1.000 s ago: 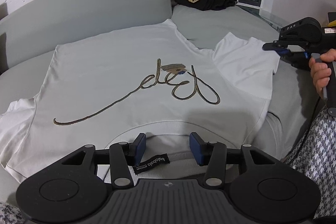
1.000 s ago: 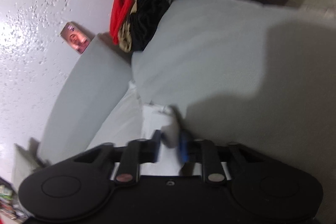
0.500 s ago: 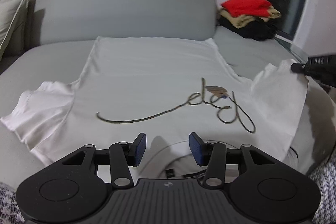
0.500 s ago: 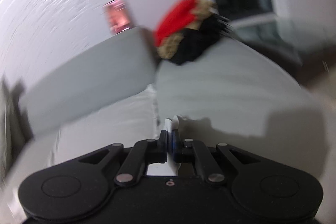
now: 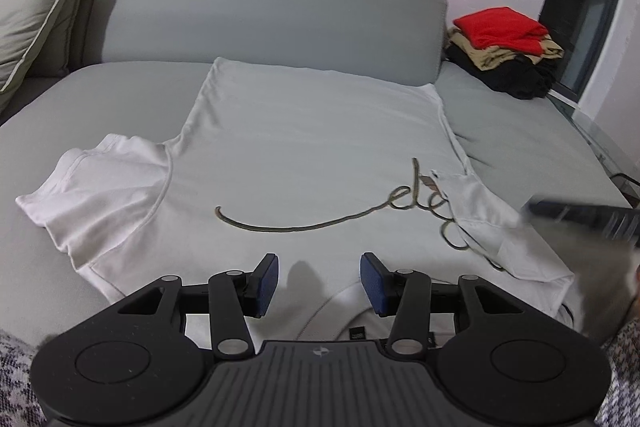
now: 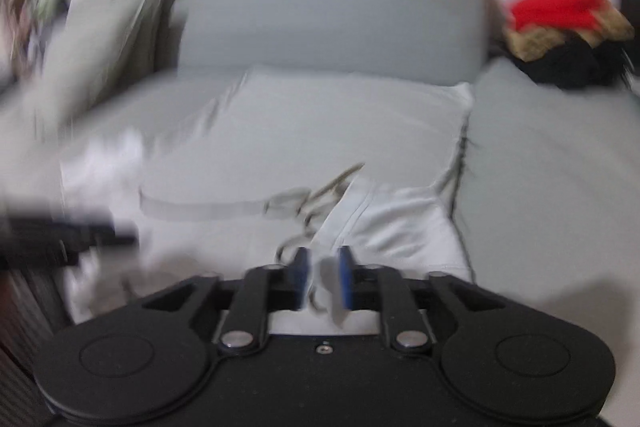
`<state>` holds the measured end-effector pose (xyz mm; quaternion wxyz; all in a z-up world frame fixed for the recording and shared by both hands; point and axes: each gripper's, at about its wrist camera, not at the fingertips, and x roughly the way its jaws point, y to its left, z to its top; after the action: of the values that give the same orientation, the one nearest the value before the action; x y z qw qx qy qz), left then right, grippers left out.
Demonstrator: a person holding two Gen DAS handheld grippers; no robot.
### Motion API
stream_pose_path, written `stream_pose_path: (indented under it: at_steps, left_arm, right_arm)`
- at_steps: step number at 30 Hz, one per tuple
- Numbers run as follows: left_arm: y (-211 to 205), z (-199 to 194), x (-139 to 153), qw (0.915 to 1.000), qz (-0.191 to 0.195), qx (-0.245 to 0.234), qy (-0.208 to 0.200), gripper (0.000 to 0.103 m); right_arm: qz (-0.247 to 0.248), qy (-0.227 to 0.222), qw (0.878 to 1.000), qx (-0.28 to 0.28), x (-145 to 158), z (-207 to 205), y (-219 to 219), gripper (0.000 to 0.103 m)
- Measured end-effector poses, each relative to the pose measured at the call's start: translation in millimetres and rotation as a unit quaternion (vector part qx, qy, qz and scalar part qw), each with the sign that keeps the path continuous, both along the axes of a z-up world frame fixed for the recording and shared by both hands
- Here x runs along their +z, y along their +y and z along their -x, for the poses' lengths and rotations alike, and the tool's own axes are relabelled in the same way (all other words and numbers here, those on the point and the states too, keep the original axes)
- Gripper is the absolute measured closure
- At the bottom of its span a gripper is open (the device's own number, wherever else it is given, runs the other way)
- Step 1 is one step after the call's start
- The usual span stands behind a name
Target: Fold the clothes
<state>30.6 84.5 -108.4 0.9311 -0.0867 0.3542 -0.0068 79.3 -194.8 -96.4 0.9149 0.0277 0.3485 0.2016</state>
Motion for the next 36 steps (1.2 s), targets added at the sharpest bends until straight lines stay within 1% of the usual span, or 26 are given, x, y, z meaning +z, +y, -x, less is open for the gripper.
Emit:
stream_pose_path:
  at_steps: [1, 2, 3, 4, 5, 6, 8, 9, 11, 12, 13, 15, 16, 17, 19, 21, 23, 24, 26, 28, 29, 31, 32, 33, 35, 36]
  left_arm:
    - [1, -1, -1, 1.0000, 0.000, 0.003, 0.003, 0.058]
    - [2, -2, -3, 1.0000, 0.000, 0.005, 0.007, 0.058]
    - [2, -3, -4, 0.9999, 0.000, 0.007, 0.012, 0.058]
    - [2, -4, -6, 0.9998, -0.003, 0.009, 0.016, 0.058]
    - [1, -4, -8, 0.9997, -0.008, 0.009, 0.019, 0.058]
    - [-1, -4, -9, 0.9996, -0.016, 0.009, 0.020, 0.058]
    - [-4, -5, -10, 0.9992, -0.032, 0.008, 0.021, 0.058]
    - [-6, -5, -11, 0.9991, -0.038, 0.007, 0.020, 0.058]
    - [-9, -5, -11, 0.9988, -0.046, 0.004, 0.019, 0.058]
    - [-10, -6, -11, 0.9986, -0.049, 0.003, 0.019, 0.058]
    - [-11, -6, -11, 0.9985, -0.052, 0.001, 0.018, 0.058]
    - [-13, -6, -12, 0.9981, -0.058, -0.002, 0.018, 0.058]
    - [-14, -6, -12, 0.9980, -0.061, -0.002, 0.018, 0.058]
    - [-14, -6, -11, 0.9979, -0.062, -0.001, 0.017, 0.058]
    - [-11, -2, -8, 0.9980, -0.062, 0.004, 0.010, 0.058]
    - [-6, 3, -4, 0.9978, -0.063, 0.017, -0.005, 0.058]
    - [0, 5, -1, 0.9971, -0.064, 0.037, -0.017, 0.057]
    - [2, 4, -2, 0.9966, -0.066, 0.047, -0.016, 0.057]
    - [2, -1, -8, 0.9963, -0.073, 0.045, 0.004, 0.058]
    - [2, -6, -14, 0.9955, -0.081, 0.044, 0.024, 0.060]
    - [2, -8, -17, 0.9950, -0.085, 0.040, 0.034, 0.060]
    - [-6, -5, -25, 0.9934, -0.105, 0.003, 0.047, 0.060]
    - [-10, 0, -24, 0.9916, -0.120, -0.013, 0.046, 0.063]
    - [-10, 7, -22, 0.9914, -0.118, -0.027, 0.049, 0.063]
    - [-9, 21, -16, 0.9905, -0.114, -0.055, 0.055, 0.064]
    - [-6, 30, -13, 0.9910, -0.107, -0.059, 0.053, 0.064]
  right_arm:
    - [-0.034, 0.001, 0.999, -0.038, 3, -6, -17, 0.069]
    - [-0.054, 0.007, 0.996, -0.074, 2, -13, -30, 0.069]
    - [-0.060, 0.018, 0.992, -0.107, -3, -20, -40, 0.079]
    - [-0.065, 0.029, 0.988, -0.140, -8, -28, -50, 0.086]
    - [-0.065, 0.041, 0.985, -0.156, -15, -34, -55, 0.091]
    - [-0.056, 0.054, 0.985, -0.155, -24, -39, -52, 0.091]
    - [0.001, 0.075, 0.988, -0.138, -36, -43, -34, 0.092]
    - [0.046, 0.076, 0.988, -0.128, -41, -44, -23, 0.091]
    - [0.162, 0.065, 0.977, -0.120, -53, -35, -6, 0.097]
    - [0.202, 0.062, 0.971, -0.114, -58, -29, -2, 0.098]
    - [0.229, 0.064, 0.965, -0.110, -60, -22, 1, 0.100]
    - [0.247, 0.078, 0.960, -0.106, -60, -9, 0, 0.101]
    - [0.247, 0.086, 0.959, -0.106, -59, -3, -2, 0.101]
    - [0.232, 0.092, 0.962, -0.114, -56, 0, -7, 0.101]
    - [0.181, 0.087, 0.970, -0.135, -46, 3, -17, 0.101]
    - [0.118, 0.047, 0.981, -0.147, -32, 9, -24, 0.098]
    - [0.077, -0.012, 0.988, -0.135, -18, 17, -21, 0.097]
    - [0.061, -0.032, 0.990, -0.123, -14, 18, -16, 0.093]
    - [0.033, -0.037, 0.994, -0.094, -15, 13, -4, 0.091]
    - [0.023, -0.018, 0.997, -0.069, -20, 6, 11, 0.091]
    - [0.028, -0.005, 0.998, -0.058, -25, 3, 19, 0.091]
    - [0.064, 0.031, 0.997, -0.041, -37, 1, 34, 0.087]
    - [0.086, 0.031, 0.995, -0.032, -41, 4, 40, 0.087]
    - [0.098, 0.025, 0.994, -0.029, -40, 10, 41, 0.087]
    - [0.103, 0.043, 0.993, -0.028, -32, 20, 37, 0.087]
    - [0.095, 0.052, 0.994, -0.033, -29, 26, 32, 0.086]
